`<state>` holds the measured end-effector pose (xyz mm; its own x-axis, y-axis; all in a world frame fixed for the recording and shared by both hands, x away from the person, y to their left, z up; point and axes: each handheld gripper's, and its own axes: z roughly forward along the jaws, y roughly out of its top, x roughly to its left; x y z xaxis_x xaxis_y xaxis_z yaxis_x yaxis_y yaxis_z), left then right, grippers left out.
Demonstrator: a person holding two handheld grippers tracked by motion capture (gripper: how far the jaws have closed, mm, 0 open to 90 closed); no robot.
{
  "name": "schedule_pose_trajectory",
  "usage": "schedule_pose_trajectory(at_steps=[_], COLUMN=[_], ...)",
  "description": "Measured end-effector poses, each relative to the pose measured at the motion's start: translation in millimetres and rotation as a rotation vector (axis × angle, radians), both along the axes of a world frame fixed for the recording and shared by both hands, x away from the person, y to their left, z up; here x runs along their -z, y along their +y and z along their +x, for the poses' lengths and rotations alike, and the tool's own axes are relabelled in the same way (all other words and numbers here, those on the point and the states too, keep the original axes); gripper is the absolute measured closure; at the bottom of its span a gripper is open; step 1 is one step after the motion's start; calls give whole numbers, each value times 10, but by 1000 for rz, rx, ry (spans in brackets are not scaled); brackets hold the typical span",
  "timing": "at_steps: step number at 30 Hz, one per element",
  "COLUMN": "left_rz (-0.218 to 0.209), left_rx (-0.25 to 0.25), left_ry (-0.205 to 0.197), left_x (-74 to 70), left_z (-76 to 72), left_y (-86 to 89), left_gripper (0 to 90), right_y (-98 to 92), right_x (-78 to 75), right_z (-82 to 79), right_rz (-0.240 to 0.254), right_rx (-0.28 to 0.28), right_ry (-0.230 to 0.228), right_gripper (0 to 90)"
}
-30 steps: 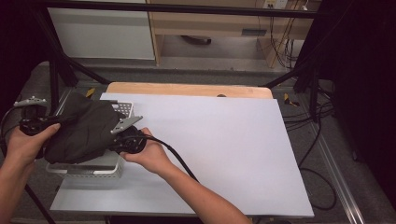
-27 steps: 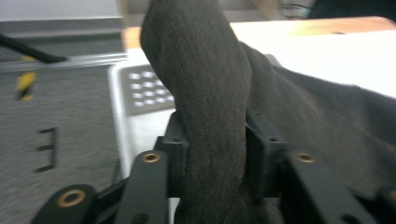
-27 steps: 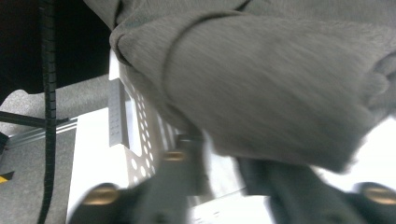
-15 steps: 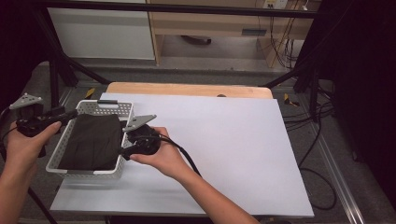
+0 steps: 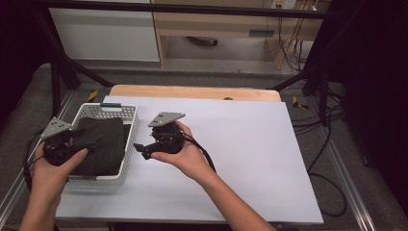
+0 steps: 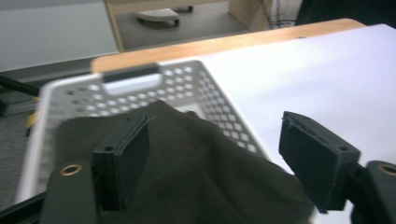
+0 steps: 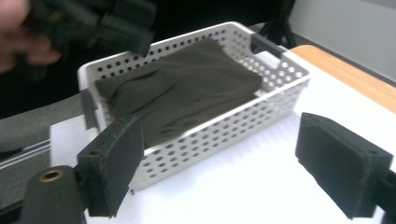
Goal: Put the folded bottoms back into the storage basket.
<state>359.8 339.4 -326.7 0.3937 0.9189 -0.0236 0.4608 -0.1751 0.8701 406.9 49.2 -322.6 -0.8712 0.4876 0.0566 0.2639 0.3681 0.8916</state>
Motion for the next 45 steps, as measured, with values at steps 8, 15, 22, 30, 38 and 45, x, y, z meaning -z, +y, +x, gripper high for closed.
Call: schedule_pose_trajectory(at_steps=[8,15,22,30,38,45], left_rz=[-40,-86,-63,-44,-54,-53], left_rx=[34,62,82,83,75,69], left_ry=[0,-36,-42,-19,-21,-19], left_x=[-9,-61,-50,32,38,62], left_z=[-60,-126,-149,-133,-134,-122], left_y=[-135,-212,-312,-369,-332,-316], left_gripper=[110,62,55,52,52,53], right_y=[-154,-276,-438,-647,-868,-1066], right_x=[-52,-170,-278,-357,-415,-467], right_z=[50,128,179,248,313,320], right_rz=[29,121,153,154,192,199], right_rx=[70,145,162,199,234,257], right_ry=[-23,-75,-81,-84,-73,-86], right_gripper=[69,44,37,37,37,38])
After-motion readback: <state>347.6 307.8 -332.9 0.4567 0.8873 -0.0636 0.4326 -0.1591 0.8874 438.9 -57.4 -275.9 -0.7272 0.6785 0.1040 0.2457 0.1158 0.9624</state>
